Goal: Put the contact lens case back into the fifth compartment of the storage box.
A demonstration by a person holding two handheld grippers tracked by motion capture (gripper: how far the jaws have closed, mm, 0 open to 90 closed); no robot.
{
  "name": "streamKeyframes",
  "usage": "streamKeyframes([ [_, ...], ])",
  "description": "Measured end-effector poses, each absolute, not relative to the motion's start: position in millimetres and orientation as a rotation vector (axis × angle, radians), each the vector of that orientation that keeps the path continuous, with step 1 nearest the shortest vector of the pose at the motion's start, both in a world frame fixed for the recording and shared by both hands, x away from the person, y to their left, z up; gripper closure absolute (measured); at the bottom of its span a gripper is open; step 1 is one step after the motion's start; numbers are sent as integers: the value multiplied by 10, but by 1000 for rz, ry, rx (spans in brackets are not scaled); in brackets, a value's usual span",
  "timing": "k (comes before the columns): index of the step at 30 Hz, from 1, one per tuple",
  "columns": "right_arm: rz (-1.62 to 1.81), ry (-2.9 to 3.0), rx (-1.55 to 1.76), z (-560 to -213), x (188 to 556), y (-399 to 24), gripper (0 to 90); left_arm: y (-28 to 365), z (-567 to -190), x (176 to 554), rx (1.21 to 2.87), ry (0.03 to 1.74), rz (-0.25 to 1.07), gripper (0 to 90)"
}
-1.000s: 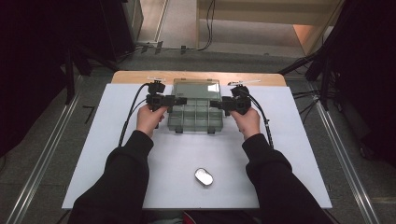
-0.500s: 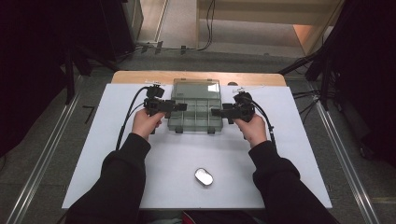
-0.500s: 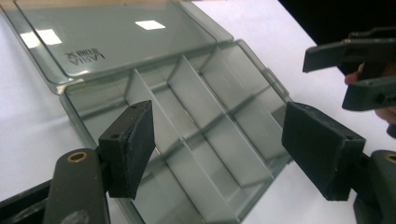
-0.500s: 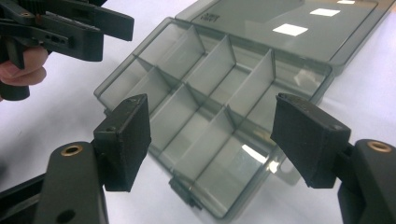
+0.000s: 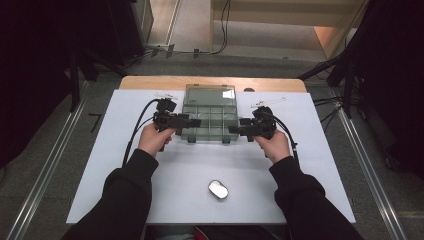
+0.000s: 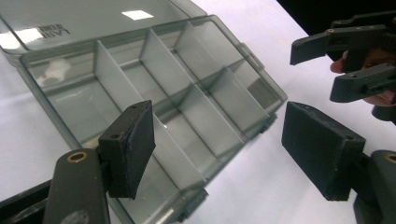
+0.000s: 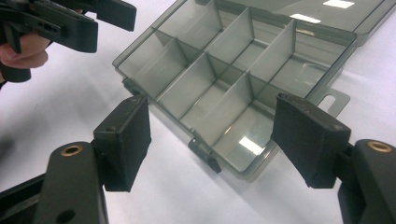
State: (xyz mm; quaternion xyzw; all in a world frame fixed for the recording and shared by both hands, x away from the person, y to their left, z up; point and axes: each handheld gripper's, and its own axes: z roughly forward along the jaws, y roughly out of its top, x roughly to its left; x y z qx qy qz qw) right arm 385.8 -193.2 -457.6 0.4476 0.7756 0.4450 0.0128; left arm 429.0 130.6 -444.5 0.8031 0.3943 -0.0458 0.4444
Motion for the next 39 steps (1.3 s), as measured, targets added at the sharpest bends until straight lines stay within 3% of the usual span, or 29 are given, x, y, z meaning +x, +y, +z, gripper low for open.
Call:
streamKeyframes([
  [28,1414,2484,1292,-4569,3441,-1944,260,1434,-4421,3855,1970,900,-198,258],
  [39,1416,2508,1266,-4582,3280,-1955,260,1487,-4446,3694,2027,882,-165,258],
])
